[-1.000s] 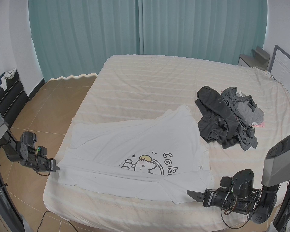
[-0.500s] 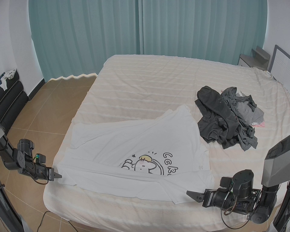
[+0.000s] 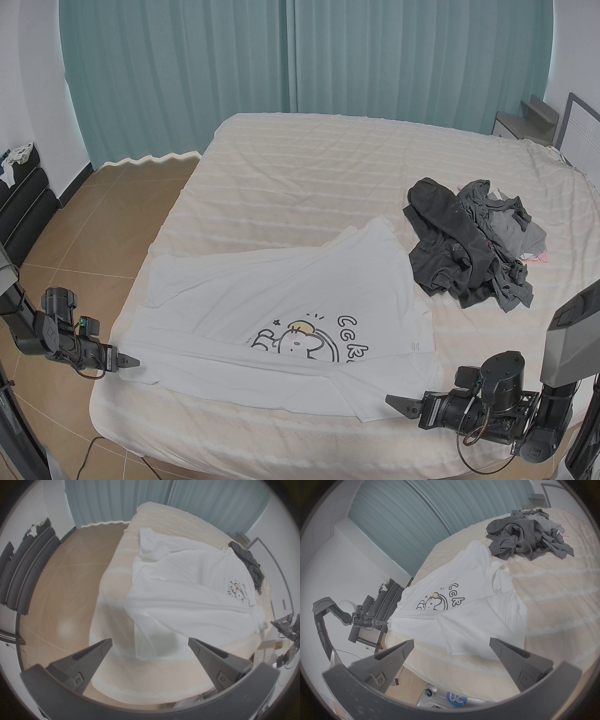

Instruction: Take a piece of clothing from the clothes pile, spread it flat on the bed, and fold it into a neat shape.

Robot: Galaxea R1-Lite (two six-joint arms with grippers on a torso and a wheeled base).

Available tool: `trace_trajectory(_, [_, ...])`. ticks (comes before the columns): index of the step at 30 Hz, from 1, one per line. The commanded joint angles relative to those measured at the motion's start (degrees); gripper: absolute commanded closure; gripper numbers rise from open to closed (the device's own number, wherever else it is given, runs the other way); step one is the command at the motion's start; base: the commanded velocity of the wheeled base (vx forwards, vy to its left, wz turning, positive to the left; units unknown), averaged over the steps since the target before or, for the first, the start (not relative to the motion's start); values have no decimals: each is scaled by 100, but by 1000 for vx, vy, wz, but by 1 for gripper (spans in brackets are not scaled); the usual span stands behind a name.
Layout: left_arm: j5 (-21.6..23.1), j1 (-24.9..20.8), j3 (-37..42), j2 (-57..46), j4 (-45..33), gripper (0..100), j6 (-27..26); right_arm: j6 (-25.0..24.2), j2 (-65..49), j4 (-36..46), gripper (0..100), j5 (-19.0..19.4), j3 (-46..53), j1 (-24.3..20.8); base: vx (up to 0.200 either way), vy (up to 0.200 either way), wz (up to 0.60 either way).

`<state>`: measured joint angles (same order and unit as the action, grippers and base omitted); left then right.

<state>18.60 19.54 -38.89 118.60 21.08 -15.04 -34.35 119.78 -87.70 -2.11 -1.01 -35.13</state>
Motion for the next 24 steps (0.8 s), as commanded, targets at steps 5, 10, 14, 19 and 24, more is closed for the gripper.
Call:
trace_trajectory(5, [-516,-188,57,497,714,0,37,-1,36,-2,0,9,101,-2,0,0,0])
trace_trajectory(10, [-516,-231,101,471,714,0,37,-1,45,-2,0,9,101,-2,0,0,0])
trace_trajectory(14, [-516,-231,145,471,784,0,28,-1,45,-2,0,9,101,-2,0,0,0])
trace_trajectory(19, [-542,-231,145,488,828,100,28,-10,45,-2,0,9,101,-2,0,0,0])
trace_trajectory(24, [-665,-231,145,488,828,100,28,-1,45,-2,0,0,101,-11,0,0,0])
